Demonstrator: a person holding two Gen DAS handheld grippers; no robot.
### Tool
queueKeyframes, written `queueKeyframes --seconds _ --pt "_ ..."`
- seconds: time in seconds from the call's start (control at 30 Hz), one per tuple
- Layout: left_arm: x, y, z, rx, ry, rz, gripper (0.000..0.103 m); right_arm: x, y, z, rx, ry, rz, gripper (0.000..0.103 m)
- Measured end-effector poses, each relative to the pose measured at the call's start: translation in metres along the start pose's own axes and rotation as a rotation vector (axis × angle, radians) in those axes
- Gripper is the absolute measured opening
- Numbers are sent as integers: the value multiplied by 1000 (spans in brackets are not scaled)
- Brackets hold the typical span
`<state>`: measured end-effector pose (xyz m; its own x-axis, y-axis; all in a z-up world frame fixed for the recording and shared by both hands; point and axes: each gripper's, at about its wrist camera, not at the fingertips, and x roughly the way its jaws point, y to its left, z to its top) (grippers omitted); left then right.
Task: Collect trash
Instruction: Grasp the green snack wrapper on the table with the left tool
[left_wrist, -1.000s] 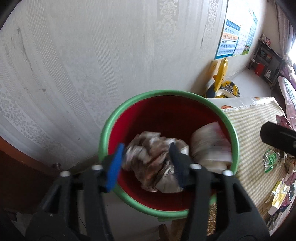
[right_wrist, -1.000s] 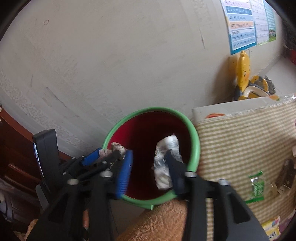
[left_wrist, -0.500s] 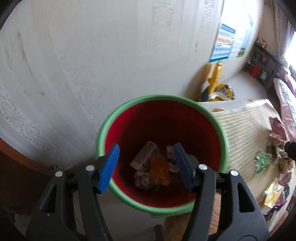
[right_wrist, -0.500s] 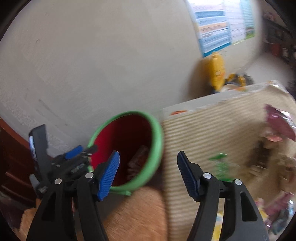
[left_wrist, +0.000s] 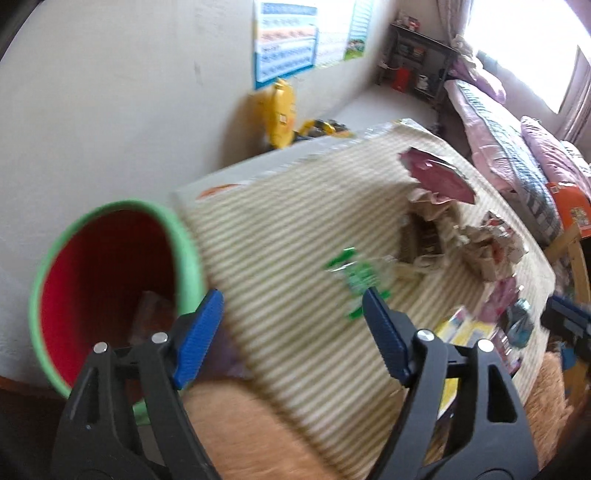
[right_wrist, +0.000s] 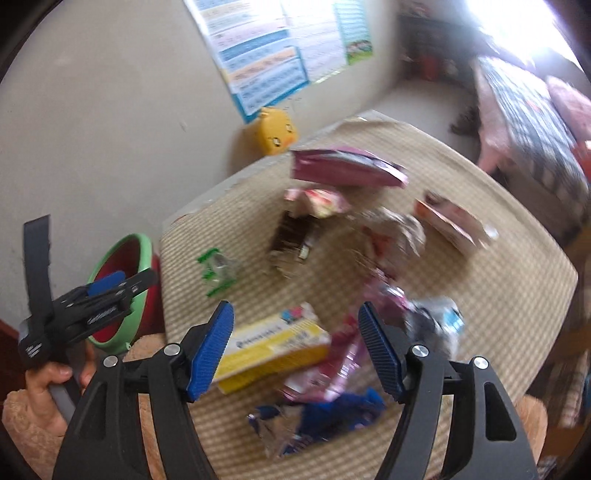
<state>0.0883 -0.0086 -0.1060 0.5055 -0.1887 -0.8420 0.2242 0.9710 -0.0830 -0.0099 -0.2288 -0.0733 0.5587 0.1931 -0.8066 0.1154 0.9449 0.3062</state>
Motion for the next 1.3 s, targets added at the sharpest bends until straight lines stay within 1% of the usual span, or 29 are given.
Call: queueKeyframes --seconds 0.2,0.27,0.33,0.37,0.4,0.5,0.6,0.67,0.73,0.8,0.87,0.9,0.93,1.0,1.1,1.2,1.27,1.3 --pt "41 -35 12 4 80 -6 75 -15 -8 -4 17 -28 41 68" --pt "54 -44 14 25 109 0 69 -17 -12 -5 28 -35 56 68" --pt "64 -49 14 47 146 5 47 -17 -15 -5 41 -35 66 68" --pt "68 -50 13 47 164 3 40 -16 -16 -5 46 -34 70 68" --pt "70 -50 13 46 173 1 28 -16 -18 -5 52 -34 75 68" --pt "70 -50 9 56 184 15 22 -13 -22 -5 63 -31 76 68" --pt "56 -48 4 75 164 28 20 -9 -25 2 81 -27 86 68" --pt "40 -46 1 81 137 25 20 -6 -23 14 80 -33 95 68" --pt "20 -43 -1 84 104 27 20 3 -20 33 78 -26 92 74" --pt "-1 -37 -1 62 61 22 20 17 -18 56 107 -19 116 78" --pt "-16 -34 -1 52 24 22 20 34 -16 76 132 9 118 80" --pt "-20 -33 1 54 10 28 20 44 -15 86 142 28 106 80" --pt "-28 -31 0 60 -8 40 20 61 -13 98 155 63 80 80" --pt "-33 -31 3 59 -21 48 20 91 -12 115 188 127 50 80" --pt "-38 -27 0 51 -29 51 20 125 -17 126 243 201 -6 80" --pt "-38 -27 -6 77 -31 75 21 159 -25 131 299 284 -63 80" --pt "-37 -26 -9 88 -29 85 21 166 -23 133 280 284 -91 86" --pt "-37 -26 -11 89 -27 86 21 167 -21 133 264 275 -109 86"
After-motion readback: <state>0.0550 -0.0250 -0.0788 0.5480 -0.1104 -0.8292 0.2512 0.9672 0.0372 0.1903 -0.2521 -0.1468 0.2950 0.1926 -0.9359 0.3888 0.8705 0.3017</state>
